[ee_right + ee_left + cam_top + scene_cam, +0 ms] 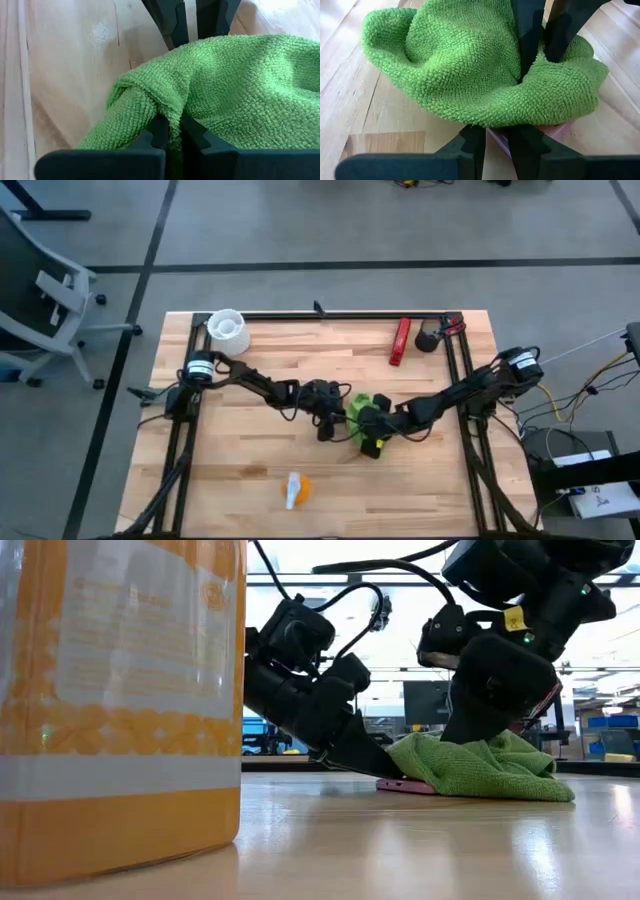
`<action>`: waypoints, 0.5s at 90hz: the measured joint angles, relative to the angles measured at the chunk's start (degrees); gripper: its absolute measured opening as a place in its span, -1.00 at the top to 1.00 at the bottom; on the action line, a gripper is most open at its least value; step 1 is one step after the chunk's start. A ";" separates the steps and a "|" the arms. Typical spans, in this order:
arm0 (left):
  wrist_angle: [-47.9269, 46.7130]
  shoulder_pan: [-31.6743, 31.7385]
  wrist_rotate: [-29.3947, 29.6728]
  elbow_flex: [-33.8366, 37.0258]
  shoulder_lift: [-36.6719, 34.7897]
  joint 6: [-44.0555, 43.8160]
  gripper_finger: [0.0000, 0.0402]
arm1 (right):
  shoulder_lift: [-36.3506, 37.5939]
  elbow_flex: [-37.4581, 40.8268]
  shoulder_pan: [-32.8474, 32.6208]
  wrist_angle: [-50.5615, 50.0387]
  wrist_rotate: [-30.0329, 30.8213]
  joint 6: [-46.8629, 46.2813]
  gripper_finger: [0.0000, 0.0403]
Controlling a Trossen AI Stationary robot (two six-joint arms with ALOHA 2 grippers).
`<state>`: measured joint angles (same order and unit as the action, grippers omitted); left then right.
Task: Apply microfiber cloth
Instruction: Wipe the back and front of the cellphone using the microfiber cloth
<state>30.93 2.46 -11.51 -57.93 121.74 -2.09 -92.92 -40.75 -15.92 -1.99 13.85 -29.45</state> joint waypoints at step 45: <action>0.82 -0.15 0.00 -0.09 -0.08 -0.56 0.71 | -0.13 0.13 -0.04 2.76 -0.57 -0.07 1.00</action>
<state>31.76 2.31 -11.51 -58.02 121.66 -2.66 -93.06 -40.62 -15.97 0.77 13.28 -29.52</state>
